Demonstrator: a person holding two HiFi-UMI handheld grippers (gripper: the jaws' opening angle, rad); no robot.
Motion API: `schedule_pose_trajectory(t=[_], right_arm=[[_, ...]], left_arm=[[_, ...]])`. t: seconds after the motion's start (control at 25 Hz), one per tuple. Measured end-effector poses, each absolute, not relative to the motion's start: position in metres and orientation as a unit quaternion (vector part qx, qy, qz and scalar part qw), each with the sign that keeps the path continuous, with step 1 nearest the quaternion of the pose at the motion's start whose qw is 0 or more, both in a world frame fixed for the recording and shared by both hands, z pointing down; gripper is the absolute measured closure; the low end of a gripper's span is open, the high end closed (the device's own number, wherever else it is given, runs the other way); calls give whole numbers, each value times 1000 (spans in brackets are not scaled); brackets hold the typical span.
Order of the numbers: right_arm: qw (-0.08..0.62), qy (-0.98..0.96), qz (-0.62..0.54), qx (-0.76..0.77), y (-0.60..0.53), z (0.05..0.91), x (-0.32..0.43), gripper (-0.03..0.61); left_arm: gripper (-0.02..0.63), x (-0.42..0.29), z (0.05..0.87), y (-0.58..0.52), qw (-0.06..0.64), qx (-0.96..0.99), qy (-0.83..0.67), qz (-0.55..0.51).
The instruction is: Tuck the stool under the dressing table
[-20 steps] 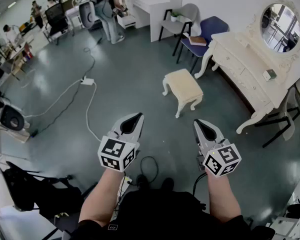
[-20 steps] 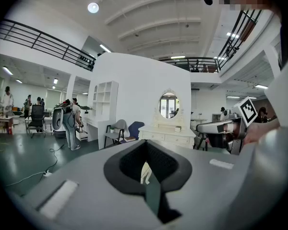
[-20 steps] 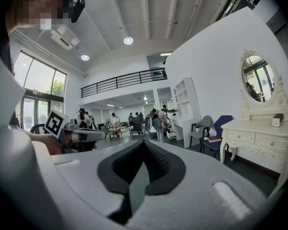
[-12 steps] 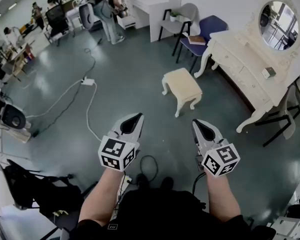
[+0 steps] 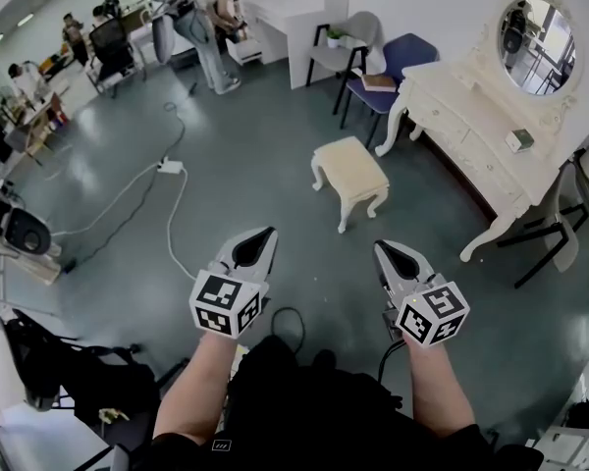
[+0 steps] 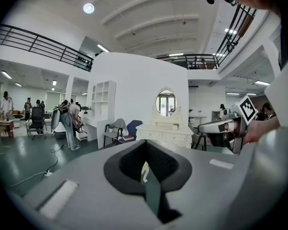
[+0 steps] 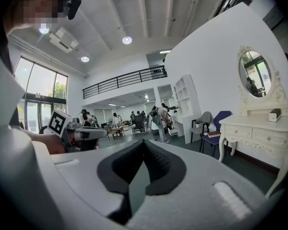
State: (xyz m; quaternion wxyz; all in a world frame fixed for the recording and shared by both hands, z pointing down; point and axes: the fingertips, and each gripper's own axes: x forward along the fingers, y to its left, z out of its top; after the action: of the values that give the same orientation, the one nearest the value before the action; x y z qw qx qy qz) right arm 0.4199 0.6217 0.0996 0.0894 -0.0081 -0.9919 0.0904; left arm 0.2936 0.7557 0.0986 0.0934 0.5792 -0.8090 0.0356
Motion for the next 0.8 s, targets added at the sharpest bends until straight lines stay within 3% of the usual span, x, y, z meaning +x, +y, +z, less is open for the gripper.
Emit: schedule_pose_trajectory(t=[0.4, 0.8], right_arm=[[114, -988, 102, -2, 614, 118, 380, 572], [134, -985, 104, 14, 595, 127, 259, 573]], left_arm=[[597, 252, 123, 743, 110, 584, -804, 11], [597, 135, 133, 710, 108, 608, -786, 26]])
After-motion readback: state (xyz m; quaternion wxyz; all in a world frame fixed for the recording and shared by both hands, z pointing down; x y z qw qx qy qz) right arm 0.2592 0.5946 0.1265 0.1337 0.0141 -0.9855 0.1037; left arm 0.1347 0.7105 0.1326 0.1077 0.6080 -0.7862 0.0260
